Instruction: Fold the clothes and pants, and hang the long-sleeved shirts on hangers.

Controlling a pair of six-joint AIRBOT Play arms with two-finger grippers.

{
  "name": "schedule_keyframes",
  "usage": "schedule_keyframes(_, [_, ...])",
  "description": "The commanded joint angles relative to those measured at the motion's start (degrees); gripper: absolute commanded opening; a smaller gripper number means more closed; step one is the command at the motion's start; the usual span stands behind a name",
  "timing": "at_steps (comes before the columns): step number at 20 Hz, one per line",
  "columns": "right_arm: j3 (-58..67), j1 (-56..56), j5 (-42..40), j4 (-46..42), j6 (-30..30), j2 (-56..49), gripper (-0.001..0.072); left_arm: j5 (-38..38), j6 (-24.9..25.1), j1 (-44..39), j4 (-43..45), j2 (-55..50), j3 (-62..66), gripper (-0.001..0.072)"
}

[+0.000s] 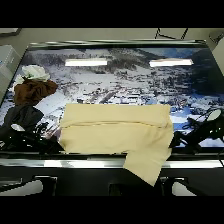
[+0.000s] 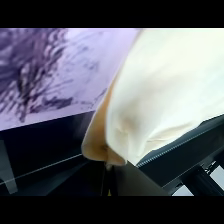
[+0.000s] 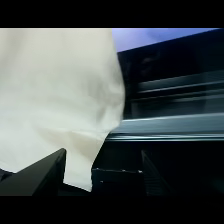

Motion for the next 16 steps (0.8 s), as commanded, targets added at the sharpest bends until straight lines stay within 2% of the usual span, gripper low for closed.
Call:
schedule_keyframes(1, [-10.10,-0.02,-4.48,5.57,-3.78,0.94,0.0564,0.13,-0.04,-0.13,0.00,0.07,-0.02,0.0023])
schedule_keyframes(7, [-15.61,-0.02,-9.84,7.04,-5.11,0.94,0.0562,-0.83,-0.04,-0.13,-0.07,0.07,-0.02,0.0023])
schedule_keyframes(10, [-18.38,0.00,-12.81,10.82,-5.75,0.94,0.0514,-0.83,-0.04,-0.13,-1.03,0.07,-0.02,0.0023])
schedule_keyframes(11, [-18.99,-0.02,-14.25,11.87,-5.81,0.94,0.0441,-0.83,-0.04,-0.13,-1.09,0.07,-0.02,0.0023])
schedule_keyframes(13, [-19.10,-0.02,-15.45,13.05,-5.68,0.94,0.0216,-1.07,-0.04,-0.11,-1.09,0.07,0.00,0.0023])
schedule_keyframes(14, [-19.08,-0.02,-14.62,13.46,-5.73,0.94,0.0032,-1.38,-0.04,-0.11,-1.07,0.07,0.09,0.0023])
schedule_keyframes(16, [-17.75,-0.02,-11.63,13.33,-8.17,0.98,0.0034,-2.45,0.04,0.31,-1.07,0.11,0.72,0.0023])
